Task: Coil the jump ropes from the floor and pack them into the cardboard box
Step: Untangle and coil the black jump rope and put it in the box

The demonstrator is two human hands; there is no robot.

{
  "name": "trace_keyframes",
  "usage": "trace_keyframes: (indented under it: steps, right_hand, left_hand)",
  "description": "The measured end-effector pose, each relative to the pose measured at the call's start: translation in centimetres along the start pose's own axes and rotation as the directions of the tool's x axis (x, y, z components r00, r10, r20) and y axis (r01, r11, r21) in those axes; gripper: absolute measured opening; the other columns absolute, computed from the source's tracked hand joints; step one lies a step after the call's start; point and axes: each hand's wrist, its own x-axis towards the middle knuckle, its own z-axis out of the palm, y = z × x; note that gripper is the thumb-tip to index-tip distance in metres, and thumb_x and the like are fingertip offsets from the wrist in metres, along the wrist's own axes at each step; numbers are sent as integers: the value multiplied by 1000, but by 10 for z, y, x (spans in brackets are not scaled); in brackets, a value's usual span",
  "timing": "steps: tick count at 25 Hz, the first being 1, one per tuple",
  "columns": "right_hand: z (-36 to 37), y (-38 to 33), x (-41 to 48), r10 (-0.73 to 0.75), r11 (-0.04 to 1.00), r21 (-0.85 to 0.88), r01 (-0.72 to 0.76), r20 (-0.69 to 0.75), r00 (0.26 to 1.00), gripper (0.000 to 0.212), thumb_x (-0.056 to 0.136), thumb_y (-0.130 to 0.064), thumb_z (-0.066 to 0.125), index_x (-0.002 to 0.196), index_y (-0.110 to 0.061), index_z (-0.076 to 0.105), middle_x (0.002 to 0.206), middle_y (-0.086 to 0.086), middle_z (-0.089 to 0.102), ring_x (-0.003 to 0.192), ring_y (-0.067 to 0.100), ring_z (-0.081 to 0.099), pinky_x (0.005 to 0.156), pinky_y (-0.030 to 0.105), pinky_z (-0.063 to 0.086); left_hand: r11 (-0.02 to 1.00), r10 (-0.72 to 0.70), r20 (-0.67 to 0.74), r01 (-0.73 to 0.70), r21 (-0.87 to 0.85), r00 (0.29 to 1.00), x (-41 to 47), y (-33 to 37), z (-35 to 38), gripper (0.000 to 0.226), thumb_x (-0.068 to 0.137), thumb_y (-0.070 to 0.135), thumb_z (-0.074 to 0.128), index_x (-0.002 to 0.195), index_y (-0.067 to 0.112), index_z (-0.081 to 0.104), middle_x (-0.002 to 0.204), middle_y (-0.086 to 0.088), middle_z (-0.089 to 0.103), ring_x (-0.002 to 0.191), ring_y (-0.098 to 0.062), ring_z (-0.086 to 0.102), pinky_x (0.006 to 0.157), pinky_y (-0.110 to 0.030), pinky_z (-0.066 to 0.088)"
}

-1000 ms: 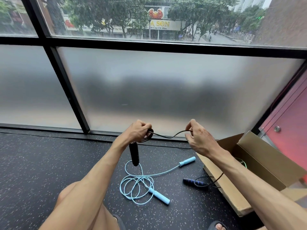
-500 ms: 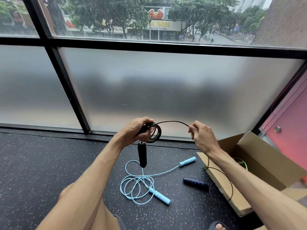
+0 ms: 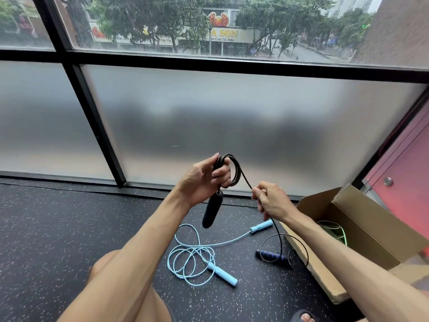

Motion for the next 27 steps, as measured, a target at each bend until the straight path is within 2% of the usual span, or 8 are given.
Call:
trace_keyframes:
  steps: [4, 9, 13, 16, 18, 21, 25, 27]
  right_hand:
    - [18, -11, -11, 1, 996, 89, -10, 111, 994, 26, 105, -25, 43, 91, -4, 52, 54, 11, 59, 38, 22, 53, 37, 31, 49]
    - [33, -16, -20, 57, 988, 125, -90, 248, 967, 17, 103, -17, 49, 103, -6, 38, 60, 12, 61, 40, 23, 54, 37, 30, 47]
    - [34, -12, -22, 36, 999, 12, -39, 218, 975, 17, 98, -14, 58, 100, -6, 44, 67, 11, 60, 45, 16, 52, 41, 30, 47]
    - [30, -16, -22, -116, 980, -147, 137, 145, 983, 16, 95, -22, 63, 88, -11, 56, 68, 3, 65, 53, 11, 54, 53, 34, 50]
    - [26, -22, -22, -248, 943, -197, 268, 123, 961, 17, 96, -26, 62, 84, -15, 59, 68, 0, 65, 56, 11, 54, 59, 36, 49]
    - [17, -32, -25, -396, 885, -231, 404, 81, 915, 15, 97, -26, 59, 86, -16, 63, 68, -2, 63, 56, 14, 54, 56, 34, 47]
    - [5, -41, -23, -533, 811, -315, 493, -47, 845, 11, 98, -22, 59, 90, -15, 63, 69, -13, 58, 60, 2, 53, 58, 25, 44]
    - [-1, -42, -18, -549, 808, -332, 486, -126, 826, 13, 98, -22, 58, 88, -15, 63, 67, -19, 53, 59, -3, 50, 57, 22, 38]
  left_hand:
    - [977, 209, -224, -215, -6, 952, 8, -4, 1, 27, 106, 27, 35, 97, 9, 54, 71, 0, 47, 61, -16, 46, 73, -32, 39]
    - [875, 484, -495, -396, 280, 722, 15, -7, -11, 18, 104, 17, 45, 94, 6, 55, 74, -8, 70, 69, -27, 69, 75, -34, 56]
    - [731, 672, -497, -380, 567, 549, 16, -5, -19, 18, 104, 19, 48, 96, 4, 54, 77, -14, 73, 72, -31, 72, 75, -32, 57]
    - [590, 759, -406, -272, 761, 510, 15, -7, -26, 25, 103, 26, 50, 91, 4, 54, 74, -11, 74, 71, -27, 73, 79, -37, 57]
    - [462, 781, -321, -150, 874, 535, 13, -9, -28, 28, 102, 27, 51, 89, 3, 54, 71, -7, 74, 67, -20, 73, 76, -36, 57]
    - [398, 701, -273, -44, 916, 658, 10, -8, -31, 23, 101, 20, 53, 89, 1, 53, 69, -8, 73, 59, -21, 71, 66, -38, 58]
    - [424, 366, -239, 68, 903, 899, 9, -17, -32, 16, 100, 14, 53, 88, 3, 53, 66, -15, 70, 54, -31, 66, 62, -44, 57]
    - [448, 219, -210, 93, 889, 953, 10, -26, -31, 20, 102, 17, 50, 88, 4, 55, 58, -12, 64, 49, -27, 59, 61, -39, 50]
